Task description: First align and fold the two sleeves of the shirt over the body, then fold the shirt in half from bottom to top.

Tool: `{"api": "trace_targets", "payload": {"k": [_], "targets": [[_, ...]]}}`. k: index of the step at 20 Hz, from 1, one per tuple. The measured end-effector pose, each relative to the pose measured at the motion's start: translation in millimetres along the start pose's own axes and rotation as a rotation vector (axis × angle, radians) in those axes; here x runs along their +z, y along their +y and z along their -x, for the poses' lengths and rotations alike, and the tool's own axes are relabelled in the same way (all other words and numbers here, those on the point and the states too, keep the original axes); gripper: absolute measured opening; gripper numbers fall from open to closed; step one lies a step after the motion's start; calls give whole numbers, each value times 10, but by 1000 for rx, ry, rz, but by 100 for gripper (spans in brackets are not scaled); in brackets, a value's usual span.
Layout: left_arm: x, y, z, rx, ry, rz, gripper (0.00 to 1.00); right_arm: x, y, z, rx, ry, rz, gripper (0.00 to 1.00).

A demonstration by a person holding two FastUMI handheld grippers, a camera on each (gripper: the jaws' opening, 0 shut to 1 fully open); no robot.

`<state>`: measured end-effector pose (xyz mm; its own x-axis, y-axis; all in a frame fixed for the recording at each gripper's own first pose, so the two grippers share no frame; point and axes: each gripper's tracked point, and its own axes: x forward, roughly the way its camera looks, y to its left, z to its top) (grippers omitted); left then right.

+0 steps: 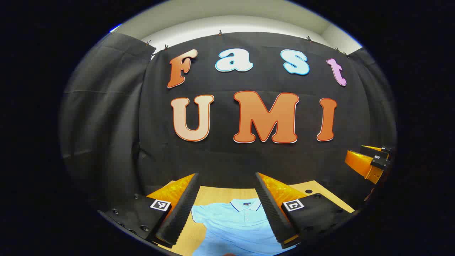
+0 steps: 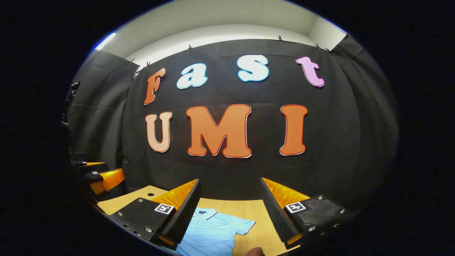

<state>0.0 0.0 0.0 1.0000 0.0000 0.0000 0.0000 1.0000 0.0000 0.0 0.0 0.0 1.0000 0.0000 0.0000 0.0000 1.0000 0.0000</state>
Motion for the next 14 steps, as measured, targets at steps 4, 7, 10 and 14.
{"api": "trace_targets", "payload": {"k": [4, 7, 10, 14], "targets": [[87, -147, 45, -31, -32, 2, 99, -41, -82, 8, -2, 0, 24, 98], [93, -221, 61, -31, -37, -8, 98, -66, -71, 18, 15, 5, 15, 98], [172, -249, 149, -17, -59, -1, 99, -42, -97, 34, 30, -9, 25, 98], [296, -316, 259, 0, -97, -2, 97, -26, -133, 64, 49, -22, 40, 98]]}}
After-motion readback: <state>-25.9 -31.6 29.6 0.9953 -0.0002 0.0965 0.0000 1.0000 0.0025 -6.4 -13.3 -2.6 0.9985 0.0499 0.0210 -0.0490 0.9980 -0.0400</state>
